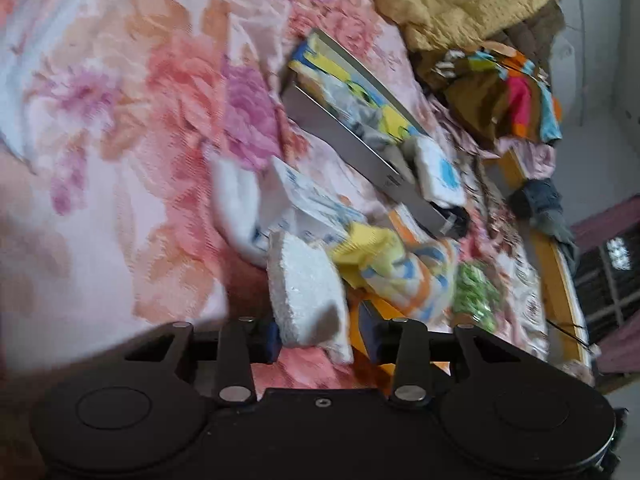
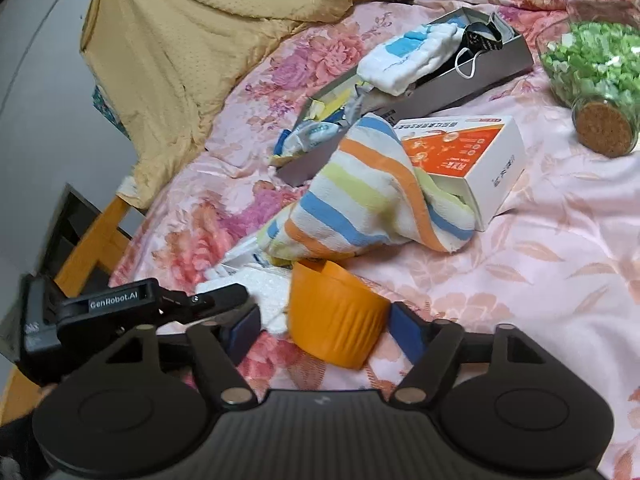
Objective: Organize soft objects
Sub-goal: 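Grasp the white foam piece with the left gripper while the right gripper grasps the orange cup, then carry the foam piece and orange cup into the tray and open both grippers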
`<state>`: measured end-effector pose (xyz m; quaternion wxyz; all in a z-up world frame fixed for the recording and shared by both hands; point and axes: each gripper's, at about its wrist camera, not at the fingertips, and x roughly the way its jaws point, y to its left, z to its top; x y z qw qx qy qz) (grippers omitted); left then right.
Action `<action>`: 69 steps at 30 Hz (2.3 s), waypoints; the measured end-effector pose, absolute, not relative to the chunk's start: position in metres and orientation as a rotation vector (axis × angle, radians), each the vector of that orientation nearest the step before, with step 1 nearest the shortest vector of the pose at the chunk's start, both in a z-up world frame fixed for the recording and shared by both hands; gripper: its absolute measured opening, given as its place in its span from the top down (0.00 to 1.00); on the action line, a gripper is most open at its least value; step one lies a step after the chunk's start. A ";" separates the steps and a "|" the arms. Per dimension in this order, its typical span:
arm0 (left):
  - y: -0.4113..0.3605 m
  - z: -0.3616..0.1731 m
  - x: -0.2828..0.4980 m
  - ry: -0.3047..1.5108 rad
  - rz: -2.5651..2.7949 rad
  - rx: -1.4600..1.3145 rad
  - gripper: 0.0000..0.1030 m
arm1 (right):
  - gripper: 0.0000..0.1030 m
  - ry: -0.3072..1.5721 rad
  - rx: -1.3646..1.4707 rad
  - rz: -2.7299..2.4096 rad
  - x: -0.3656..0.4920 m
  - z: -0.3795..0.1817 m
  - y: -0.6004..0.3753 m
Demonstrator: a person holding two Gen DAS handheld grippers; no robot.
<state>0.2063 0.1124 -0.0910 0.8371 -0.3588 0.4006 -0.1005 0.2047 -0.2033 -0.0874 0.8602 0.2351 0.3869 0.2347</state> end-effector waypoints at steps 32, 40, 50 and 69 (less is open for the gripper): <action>0.098 -0.038 0.157 0.615 -0.085 -0.561 0.89 | 0.69 0.486 0.148 0.453 0.163 -0.013 -0.192; 0.096 -0.010 0.208 0.554 -0.108 -0.575 0.89 | 0.70 0.458 0.121 0.482 0.237 0.006 -0.192; 0.073 0.004 0.332 0.572 -0.062 -0.571 0.89 | 0.71 0.488 0.155 0.459 0.356 0.002 -0.181; 0.059 -0.032 0.450 0.787 0.080 -0.601 0.88 | 0.58 0.634 0.179 0.392 0.439 -0.025 -0.176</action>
